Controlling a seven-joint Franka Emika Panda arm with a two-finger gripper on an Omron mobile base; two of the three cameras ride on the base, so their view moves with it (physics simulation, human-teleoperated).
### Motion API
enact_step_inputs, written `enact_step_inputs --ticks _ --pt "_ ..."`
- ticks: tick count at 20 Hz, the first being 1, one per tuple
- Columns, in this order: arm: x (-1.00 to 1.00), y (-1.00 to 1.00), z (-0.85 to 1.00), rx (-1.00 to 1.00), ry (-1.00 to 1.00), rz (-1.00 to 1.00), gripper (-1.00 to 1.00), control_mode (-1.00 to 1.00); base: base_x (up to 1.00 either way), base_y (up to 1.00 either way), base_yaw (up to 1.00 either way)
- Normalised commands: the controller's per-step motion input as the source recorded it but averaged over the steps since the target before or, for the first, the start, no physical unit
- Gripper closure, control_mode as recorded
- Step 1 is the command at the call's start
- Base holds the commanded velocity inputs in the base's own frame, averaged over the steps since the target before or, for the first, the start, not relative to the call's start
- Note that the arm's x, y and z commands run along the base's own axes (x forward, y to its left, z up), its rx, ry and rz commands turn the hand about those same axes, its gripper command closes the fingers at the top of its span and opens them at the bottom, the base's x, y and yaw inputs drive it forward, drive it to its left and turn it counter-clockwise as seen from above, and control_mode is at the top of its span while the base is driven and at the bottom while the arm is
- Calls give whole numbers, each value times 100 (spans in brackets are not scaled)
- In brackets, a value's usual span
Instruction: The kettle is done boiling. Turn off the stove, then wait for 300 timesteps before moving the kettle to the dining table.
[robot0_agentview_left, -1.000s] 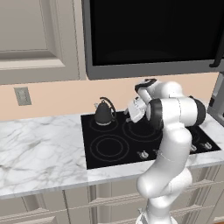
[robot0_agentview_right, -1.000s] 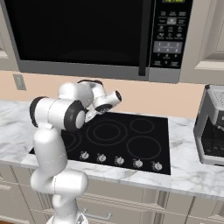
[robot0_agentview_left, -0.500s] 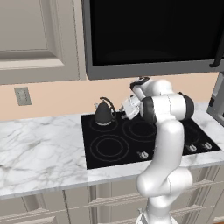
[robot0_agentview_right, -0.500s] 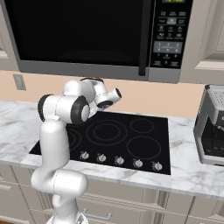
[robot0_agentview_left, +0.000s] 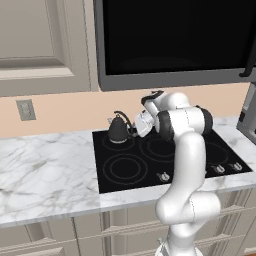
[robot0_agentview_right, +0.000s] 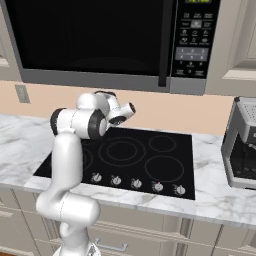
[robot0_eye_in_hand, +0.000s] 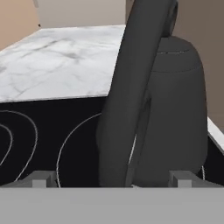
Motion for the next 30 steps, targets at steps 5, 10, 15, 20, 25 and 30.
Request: enact_step_inputs --ticks 5,10,15,20,25,30 --pt "2 13 -10 -13 -8 -6 -100 -100 0 0 0" --pt "0 8 0 -11 -7 -6 -100 -100 0 0 0" --pt "-3 7 0 -3 -10 0 -100 -100 0 0 0" --pt "-17 1 9 0 -15 0 -100 -100 0 0 0" --pt "-4 0 9 0 -8 0 -100 -100 0 0 0" --pt "4 0 11 0 -1 0 -100 -100 0 0 0"
